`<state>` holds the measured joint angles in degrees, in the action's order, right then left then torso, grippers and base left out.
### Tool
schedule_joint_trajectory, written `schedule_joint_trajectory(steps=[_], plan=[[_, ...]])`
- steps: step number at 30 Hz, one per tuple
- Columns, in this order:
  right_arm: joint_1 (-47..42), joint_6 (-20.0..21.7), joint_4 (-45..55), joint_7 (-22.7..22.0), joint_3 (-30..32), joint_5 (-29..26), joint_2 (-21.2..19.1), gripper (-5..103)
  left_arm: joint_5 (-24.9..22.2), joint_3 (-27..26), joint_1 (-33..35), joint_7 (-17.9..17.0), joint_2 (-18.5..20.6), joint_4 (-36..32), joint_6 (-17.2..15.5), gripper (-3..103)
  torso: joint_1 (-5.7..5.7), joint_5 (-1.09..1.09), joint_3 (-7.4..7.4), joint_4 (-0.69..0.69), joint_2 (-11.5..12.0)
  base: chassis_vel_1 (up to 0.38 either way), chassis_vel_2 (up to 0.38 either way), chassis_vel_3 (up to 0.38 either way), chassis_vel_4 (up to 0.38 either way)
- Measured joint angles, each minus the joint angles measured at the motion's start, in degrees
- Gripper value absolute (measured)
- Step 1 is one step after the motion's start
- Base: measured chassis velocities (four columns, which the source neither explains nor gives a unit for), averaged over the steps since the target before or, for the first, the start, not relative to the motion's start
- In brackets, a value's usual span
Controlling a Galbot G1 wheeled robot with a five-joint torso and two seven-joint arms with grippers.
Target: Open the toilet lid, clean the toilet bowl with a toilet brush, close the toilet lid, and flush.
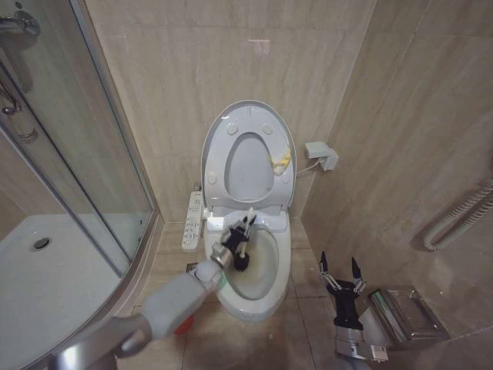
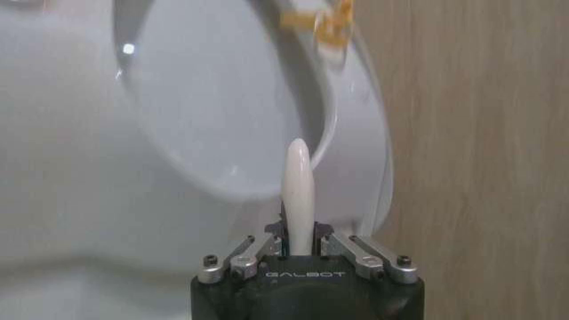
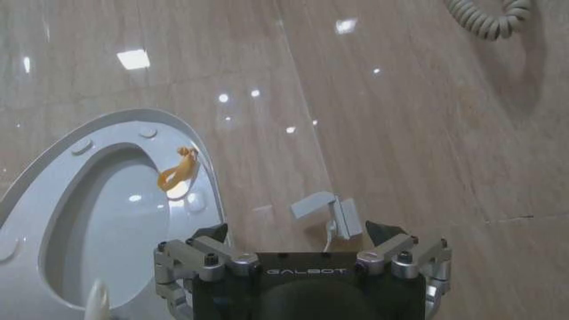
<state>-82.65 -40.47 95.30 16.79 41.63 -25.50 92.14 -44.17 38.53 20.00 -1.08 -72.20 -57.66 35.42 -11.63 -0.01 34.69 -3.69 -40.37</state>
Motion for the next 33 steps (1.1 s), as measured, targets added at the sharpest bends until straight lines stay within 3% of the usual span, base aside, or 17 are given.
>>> schedule_joint_trajectory(steps=[8,15,18,25,30,31,33], plan=[[-1.06,-0.15,0.37,0.02,0.03,1.25,0.00,100,-3.86,3.62,-1.85,-2.64,6.33,-12.46,-2.98,19,0.00,-0.01,0.00,0.02,0.00,0.000,0.000,0.000,0.000],[-1.65,-0.72,0.45,0.01,-0.27,2.99,0.00,100,-4.68,0.01,-1.07,-3.69,14.35,-22.97,-4.45,19,0.00,-0.01,0.00,0.03,0.00,0.000,0.000,0.000,0.000],[-2.05,-1.63,-0.64,-0.11,-0.44,4.23,0.00,100,-4.73,-5.58,2.53,-4.48,19.07,-29.98,-5.40,19,0.00,0.00,0.00,0.05,0.00,0.000,0.000,0.000,0.000],[-2.83,-2.66,-1.21,-0.54,-1.29,5.43,-0.01,100,-2.78,-13.03,11.08,-6.26,21.38,-39.34,-7.95,19,0.01,-0.02,-0.01,0.00,0.00,0.000,0.000,0.000,0.000],[-3.48,-3.40,-2.13,-0.72,-1.99,6.21,-0.01,100,2.46,-23.53,21.96,-8.63,24.51,-48.91,-9.96,19,0.01,-0.02,-0.01,0.00,0.00,0.000,0.000,0.000,0.000],[-3.48,-3.40,-2.13,-0.72,-1.99,6.21,-0.01,100,2.46,-23.53,21.96,-8.63,24.51,-48.91,-9.96,19,0.01,-0.02,-0.01,0.00,0.00,0.000,0.000,0.000,0.000],[-3.25,-3.66,-3.04,-0.99,-2.26,6.22,-0.29,100,6.03,-28.61,26.59,-11.16,26.69,-53.20,-11.55,19,0.01,0.01,-0.01,0.03,0.00,0.000,0.000,0.000,0.000]])
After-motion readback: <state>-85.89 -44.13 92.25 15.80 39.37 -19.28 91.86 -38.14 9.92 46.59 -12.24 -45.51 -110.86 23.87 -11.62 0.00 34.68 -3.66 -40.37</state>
